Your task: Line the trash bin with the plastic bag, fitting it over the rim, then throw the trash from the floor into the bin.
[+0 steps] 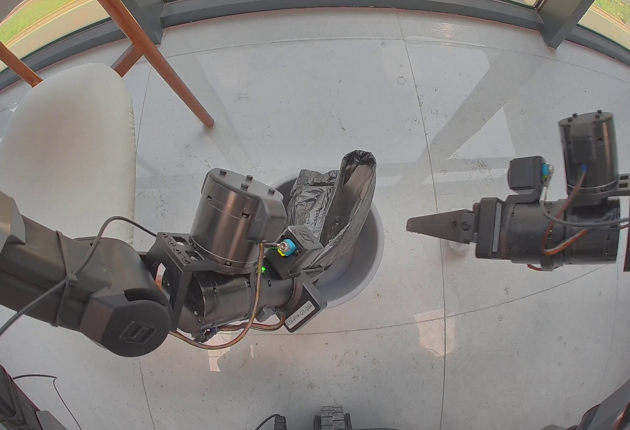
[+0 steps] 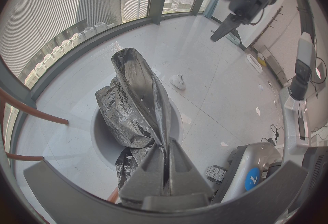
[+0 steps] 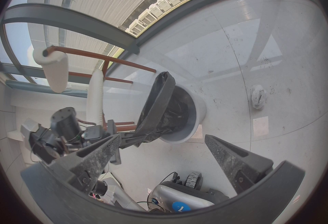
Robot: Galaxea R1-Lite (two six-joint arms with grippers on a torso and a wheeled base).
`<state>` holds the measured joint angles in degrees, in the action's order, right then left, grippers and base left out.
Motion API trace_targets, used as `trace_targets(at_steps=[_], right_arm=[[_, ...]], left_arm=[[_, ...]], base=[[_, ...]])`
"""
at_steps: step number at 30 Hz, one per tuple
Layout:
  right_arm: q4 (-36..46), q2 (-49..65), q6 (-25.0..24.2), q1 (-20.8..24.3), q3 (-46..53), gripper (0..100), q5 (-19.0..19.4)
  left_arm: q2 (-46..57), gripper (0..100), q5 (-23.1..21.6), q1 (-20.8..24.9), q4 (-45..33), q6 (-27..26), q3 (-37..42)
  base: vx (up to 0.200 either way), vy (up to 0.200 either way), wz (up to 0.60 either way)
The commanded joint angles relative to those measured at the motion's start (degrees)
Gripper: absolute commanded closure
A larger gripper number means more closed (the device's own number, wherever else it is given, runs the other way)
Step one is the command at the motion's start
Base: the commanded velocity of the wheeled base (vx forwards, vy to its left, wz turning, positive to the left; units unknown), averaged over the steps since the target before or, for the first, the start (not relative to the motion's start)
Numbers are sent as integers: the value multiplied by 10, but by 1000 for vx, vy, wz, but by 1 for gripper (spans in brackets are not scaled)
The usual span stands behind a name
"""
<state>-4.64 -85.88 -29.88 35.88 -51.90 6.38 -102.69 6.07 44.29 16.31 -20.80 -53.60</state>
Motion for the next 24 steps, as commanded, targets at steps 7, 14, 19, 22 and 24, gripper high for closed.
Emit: trace_targets(at_steps=[7, 14, 19, 22, 24], right_arm=[[-3, -140, 0, 9, -88, 0, -41], [-3, -180, 1, 9, -131, 0, -46], [-2, -206, 8, 9, -159, 0, -73], [-3, -222, 9, 9, -172, 0, -78], [-3, -227, 10, 9, -175, 0, -80]], left_arm=[[1, 100, 2, 9, 0, -10, 5], [2, 100, 0, 12, 0, -9, 6], [2, 100, 0, 13, 0, -9, 6], [2, 100, 1, 15, 0, -9, 6], [2, 100, 2, 16, 0, -9, 6]], base=[[0, 0, 0], [0, 0, 0], [0, 0, 0], [0, 0, 0], [0, 0, 0]])
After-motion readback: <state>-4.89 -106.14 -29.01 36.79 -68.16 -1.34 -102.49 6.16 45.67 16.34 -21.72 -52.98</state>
